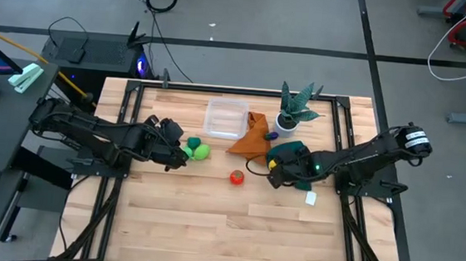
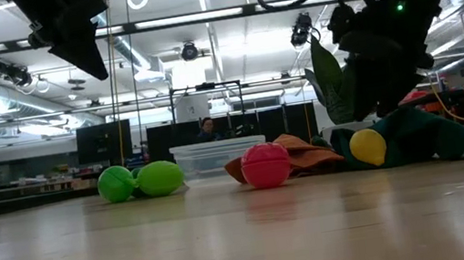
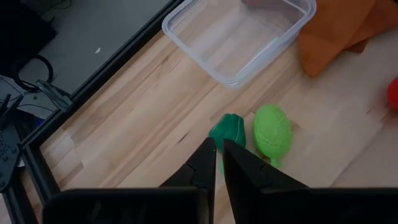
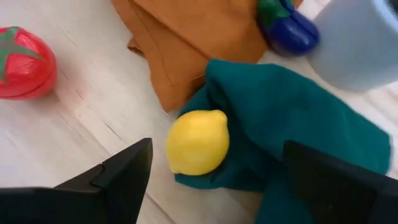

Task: Pick and placing Produce into tupperware
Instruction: Put the yellow lemon into the transparent container

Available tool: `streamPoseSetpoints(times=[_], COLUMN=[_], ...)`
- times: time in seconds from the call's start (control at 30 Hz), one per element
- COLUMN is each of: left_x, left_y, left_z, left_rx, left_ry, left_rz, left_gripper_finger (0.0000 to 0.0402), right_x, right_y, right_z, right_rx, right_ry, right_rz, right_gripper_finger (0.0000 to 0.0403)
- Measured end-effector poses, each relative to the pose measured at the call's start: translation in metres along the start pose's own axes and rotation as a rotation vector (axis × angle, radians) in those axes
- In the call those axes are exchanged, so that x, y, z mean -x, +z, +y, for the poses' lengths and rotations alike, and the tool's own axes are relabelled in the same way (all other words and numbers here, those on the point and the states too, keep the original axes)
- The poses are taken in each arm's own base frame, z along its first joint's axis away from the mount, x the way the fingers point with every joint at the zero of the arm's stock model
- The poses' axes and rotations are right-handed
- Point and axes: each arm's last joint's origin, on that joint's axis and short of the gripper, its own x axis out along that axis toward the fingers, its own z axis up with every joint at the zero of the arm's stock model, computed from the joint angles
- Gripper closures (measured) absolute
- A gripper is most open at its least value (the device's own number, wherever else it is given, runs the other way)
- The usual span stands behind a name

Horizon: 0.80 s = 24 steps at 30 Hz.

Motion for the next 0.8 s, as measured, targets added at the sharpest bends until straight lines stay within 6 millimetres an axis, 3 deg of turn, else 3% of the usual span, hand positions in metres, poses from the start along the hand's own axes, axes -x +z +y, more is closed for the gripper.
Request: streamPoseSetpoints(times=[0.37,0.8], left_x=[0.0,0.0], left_y=[0.001,0.001], left_z=[-0.001,-0.001], left_rx=[0.006,0.012], left_ry=[-0.006,-0.01], left_rz=[-0.006,-0.009], left_gripper_finger=[0.0364,0.0373], right_x=[-0.016,-0.033], right_y=[-0.008,-0.003], right_z=[-0.006,-0.019], right_rx=[-0.048,-0.053], right_ry=[0.044,0.073], right_rz=[-0.002,-0.014], right_gripper_finger=[0.0082,0.0082])
